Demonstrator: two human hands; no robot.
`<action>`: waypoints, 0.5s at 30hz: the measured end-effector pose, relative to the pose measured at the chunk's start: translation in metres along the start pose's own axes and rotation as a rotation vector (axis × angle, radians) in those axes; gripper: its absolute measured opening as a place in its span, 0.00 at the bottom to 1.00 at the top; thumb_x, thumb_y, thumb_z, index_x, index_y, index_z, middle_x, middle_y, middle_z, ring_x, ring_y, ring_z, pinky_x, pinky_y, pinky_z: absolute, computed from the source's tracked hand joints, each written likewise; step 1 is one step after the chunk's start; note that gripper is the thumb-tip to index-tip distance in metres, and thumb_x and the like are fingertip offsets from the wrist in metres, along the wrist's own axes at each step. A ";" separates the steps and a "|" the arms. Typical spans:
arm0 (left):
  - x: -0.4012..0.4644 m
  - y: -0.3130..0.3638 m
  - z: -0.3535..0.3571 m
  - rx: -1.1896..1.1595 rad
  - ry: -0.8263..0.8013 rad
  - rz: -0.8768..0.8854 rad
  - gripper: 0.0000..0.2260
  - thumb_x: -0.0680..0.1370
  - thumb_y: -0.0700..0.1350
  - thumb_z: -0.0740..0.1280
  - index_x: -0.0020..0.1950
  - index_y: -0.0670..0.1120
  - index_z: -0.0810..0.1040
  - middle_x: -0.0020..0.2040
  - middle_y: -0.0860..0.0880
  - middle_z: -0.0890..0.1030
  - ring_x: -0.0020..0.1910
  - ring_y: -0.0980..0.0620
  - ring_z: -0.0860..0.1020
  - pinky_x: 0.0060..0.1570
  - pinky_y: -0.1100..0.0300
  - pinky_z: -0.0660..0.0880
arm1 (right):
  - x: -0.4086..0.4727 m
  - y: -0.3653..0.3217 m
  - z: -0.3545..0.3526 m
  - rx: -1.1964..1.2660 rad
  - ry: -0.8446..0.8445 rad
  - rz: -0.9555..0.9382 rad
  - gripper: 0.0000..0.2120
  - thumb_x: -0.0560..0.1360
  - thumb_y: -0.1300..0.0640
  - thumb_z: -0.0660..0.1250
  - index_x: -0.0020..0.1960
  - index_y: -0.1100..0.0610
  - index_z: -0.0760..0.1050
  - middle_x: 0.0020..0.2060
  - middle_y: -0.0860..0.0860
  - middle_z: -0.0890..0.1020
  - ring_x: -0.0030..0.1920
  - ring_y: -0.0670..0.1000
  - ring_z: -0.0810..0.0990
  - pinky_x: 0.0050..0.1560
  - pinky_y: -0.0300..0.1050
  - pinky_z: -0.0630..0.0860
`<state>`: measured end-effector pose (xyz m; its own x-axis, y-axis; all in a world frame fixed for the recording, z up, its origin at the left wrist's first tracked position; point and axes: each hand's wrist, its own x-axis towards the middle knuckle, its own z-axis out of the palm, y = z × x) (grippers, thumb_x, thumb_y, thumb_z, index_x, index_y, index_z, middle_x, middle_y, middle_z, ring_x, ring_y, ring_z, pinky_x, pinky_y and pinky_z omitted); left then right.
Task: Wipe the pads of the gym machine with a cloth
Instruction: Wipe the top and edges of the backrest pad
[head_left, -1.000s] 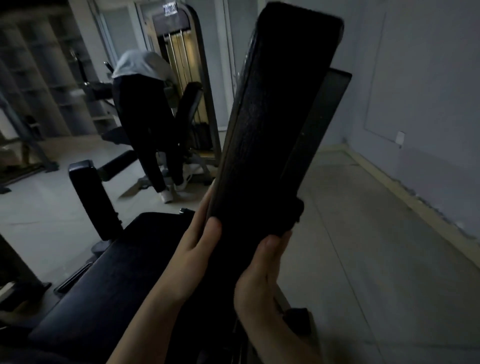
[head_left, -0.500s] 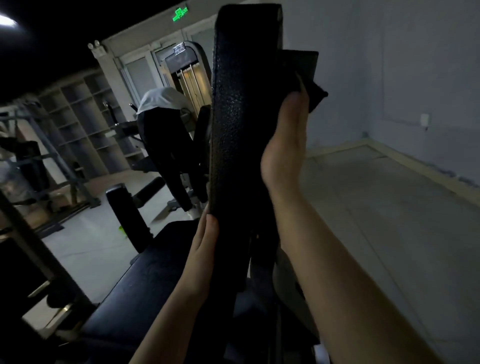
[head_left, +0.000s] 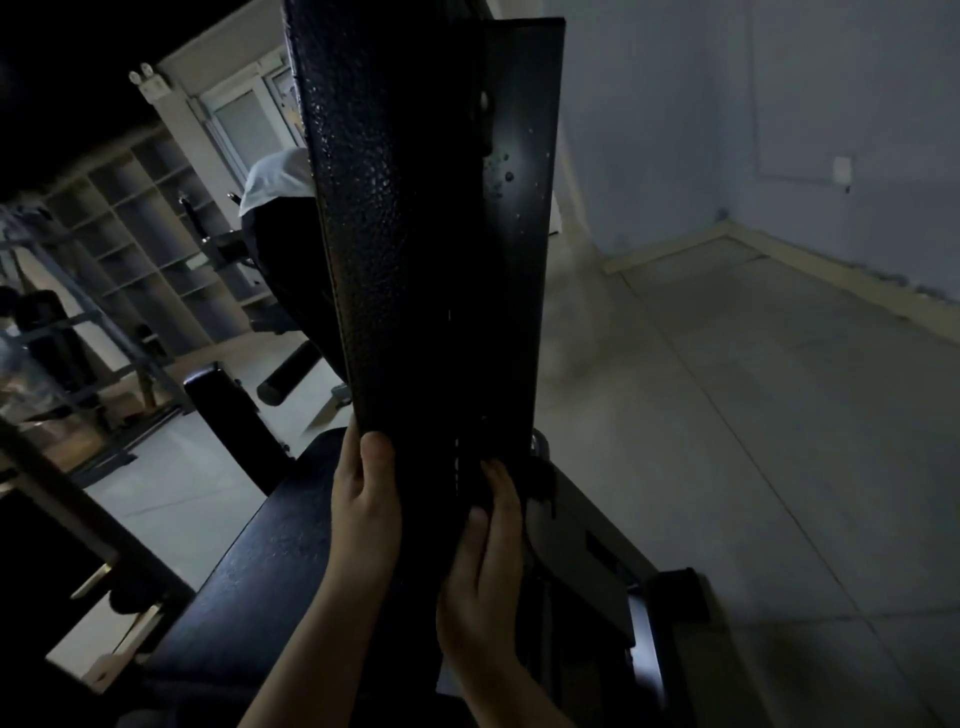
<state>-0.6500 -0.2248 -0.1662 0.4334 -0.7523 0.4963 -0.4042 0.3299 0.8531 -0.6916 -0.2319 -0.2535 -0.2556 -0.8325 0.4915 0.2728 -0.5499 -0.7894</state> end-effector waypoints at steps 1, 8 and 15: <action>-0.001 0.000 0.001 0.008 0.006 0.004 0.39 0.67 0.67 0.54 0.62 0.36 0.69 0.54 0.31 0.74 0.52 0.30 0.72 0.49 0.42 0.71 | 0.012 -0.014 0.000 0.036 0.039 -0.036 0.17 0.80 0.43 0.48 0.69 0.38 0.62 0.67 0.44 0.70 0.68 0.40 0.68 0.65 0.31 0.65; 0.001 -0.003 0.003 0.043 0.060 0.025 0.42 0.64 0.75 0.55 0.60 0.41 0.72 0.47 0.53 0.79 0.48 0.57 0.78 0.48 0.63 0.74 | 0.099 -0.088 0.007 0.264 0.159 -0.212 0.19 0.80 0.57 0.51 0.67 0.62 0.67 0.62 0.55 0.75 0.63 0.49 0.74 0.62 0.50 0.73; 0.000 -0.004 0.004 0.119 0.127 0.012 0.34 0.64 0.78 0.53 0.42 0.47 0.70 0.34 0.52 0.72 0.31 0.55 0.70 0.32 0.64 0.69 | -0.006 0.000 -0.012 -0.021 -0.130 -0.045 0.18 0.81 0.44 0.52 0.70 0.39 0.59 0.60 0.49 0.76 0.62 0.46 0.75 0.61 0.36 0.70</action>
<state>-0.6515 -0.2287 -0.1705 0.5234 -0.6679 0.5291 -0.4994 0.2626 0.8256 -0.7014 -0.2260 -0.2613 -0.1443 -0.8093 0.5695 0.2443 -0.5868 -0.7720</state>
